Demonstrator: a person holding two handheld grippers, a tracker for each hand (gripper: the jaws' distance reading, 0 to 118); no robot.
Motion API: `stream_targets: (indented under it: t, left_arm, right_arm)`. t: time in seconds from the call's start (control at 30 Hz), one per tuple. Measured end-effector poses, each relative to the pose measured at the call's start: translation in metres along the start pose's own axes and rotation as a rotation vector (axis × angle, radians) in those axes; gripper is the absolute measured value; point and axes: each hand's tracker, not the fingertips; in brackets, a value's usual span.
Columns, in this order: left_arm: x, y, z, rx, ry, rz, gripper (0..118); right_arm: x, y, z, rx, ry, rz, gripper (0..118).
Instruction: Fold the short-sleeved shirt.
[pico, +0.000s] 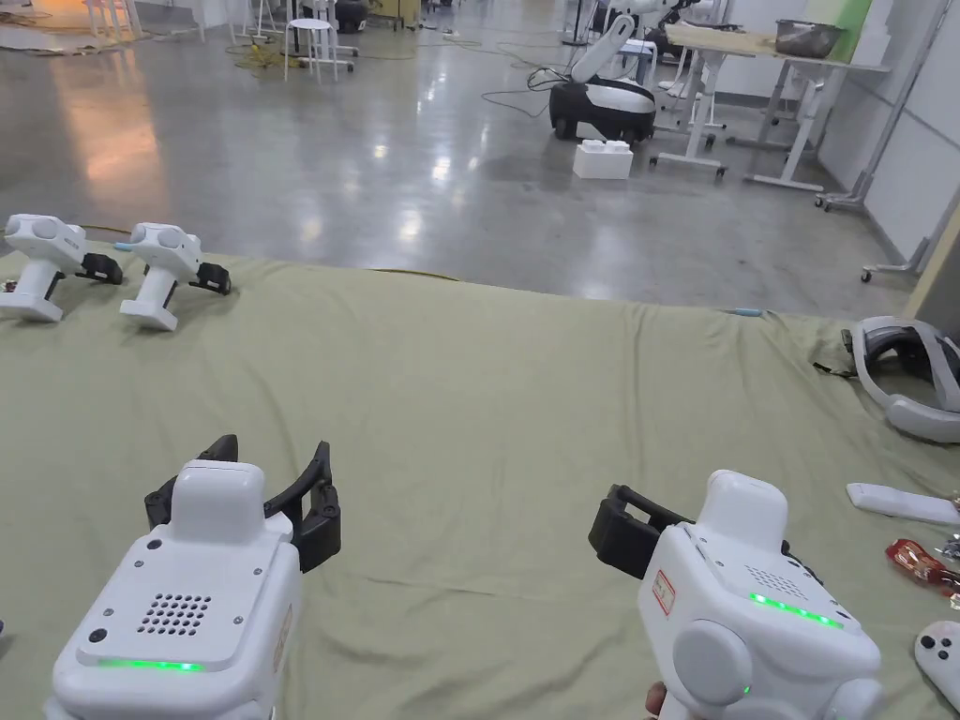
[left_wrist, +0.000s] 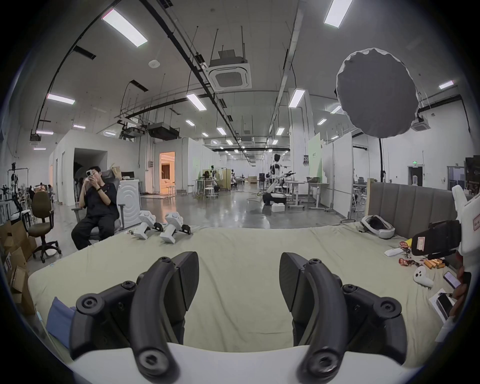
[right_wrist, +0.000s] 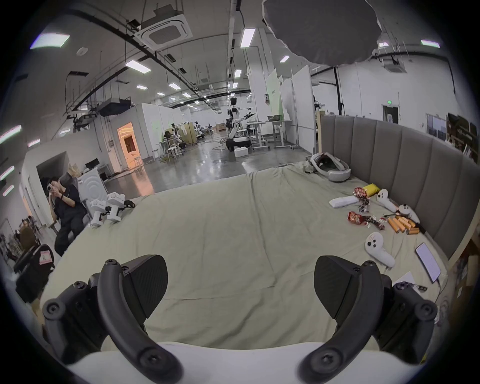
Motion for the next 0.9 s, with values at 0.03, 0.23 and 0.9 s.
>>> stream_targets:
  t: [0.03,0.23,0.9]
  left_arm:
    - [-0.0006,-0.0002,-0.0007,-0.008,0.0,0.007,74]
    - [-0.0031,-0.0009,-0.0001,-0.02,0.012,0.015,74]
    - [-0.0033,-0.0035,-0.0025,-0.013,0.039,-0.021,74]
  right_arm:
    - [-0.0006,-0.0002,0.0005,0.002,-0.003,0.012,115]
    - [-0.002,-0.002,0.0027,0.019,-0.034,0.026,115]
    - [0.0012,-0.0031,-0.0003,0.008,0.004,0.039,117]
